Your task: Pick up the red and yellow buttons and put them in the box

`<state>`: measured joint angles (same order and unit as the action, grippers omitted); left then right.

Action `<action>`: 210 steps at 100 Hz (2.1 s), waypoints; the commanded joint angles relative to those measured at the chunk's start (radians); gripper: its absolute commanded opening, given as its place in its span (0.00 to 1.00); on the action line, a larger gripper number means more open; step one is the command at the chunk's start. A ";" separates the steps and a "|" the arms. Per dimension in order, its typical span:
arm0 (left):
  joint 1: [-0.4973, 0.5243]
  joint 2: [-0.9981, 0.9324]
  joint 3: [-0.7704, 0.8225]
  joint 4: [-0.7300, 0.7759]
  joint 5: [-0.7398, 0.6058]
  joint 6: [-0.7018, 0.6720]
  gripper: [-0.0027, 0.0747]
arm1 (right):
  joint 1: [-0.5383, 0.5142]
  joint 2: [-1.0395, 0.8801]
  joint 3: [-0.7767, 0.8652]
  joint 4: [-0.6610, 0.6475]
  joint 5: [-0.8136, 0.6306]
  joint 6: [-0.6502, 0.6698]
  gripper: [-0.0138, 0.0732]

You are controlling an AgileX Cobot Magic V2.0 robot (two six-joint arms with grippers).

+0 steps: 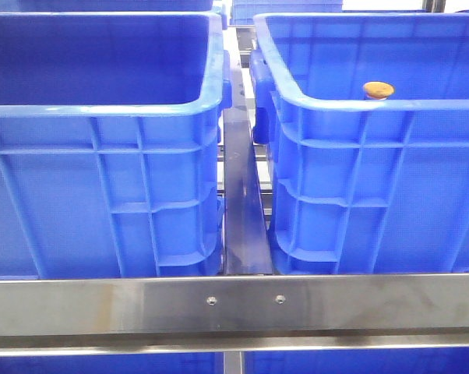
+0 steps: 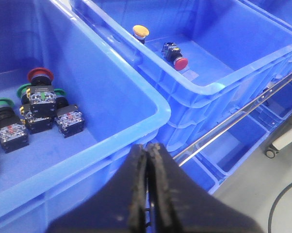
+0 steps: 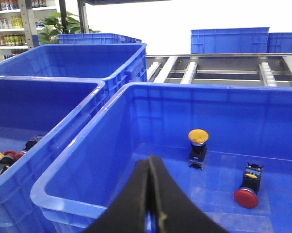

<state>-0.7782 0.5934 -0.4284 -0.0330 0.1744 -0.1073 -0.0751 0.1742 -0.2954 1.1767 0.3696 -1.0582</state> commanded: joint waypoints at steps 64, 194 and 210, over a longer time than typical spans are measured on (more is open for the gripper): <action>0.597 -0.421 0.225 0.059 -0.091 0.051 0.01 | 0.001 0.008 -0.027 0.027 -0.020 -0.015 0.09; 0.845 -0.630 0.482 0.040 -0.141 0.101 0.01 | 0.001 0.008 -0.027 0.028 -0.018 -0.015 0.09; 0.845 -0.630 0.482 0.040 -0.141 0.101 0.01 | 0.001 0.008 -0.027 0.028 -0.018 -0.015 0.09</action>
<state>0.0638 -0.0059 0.0008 0.0156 0.1055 0.0000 -0.0751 0.1742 -0.2954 1.1767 0.3764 -1.0582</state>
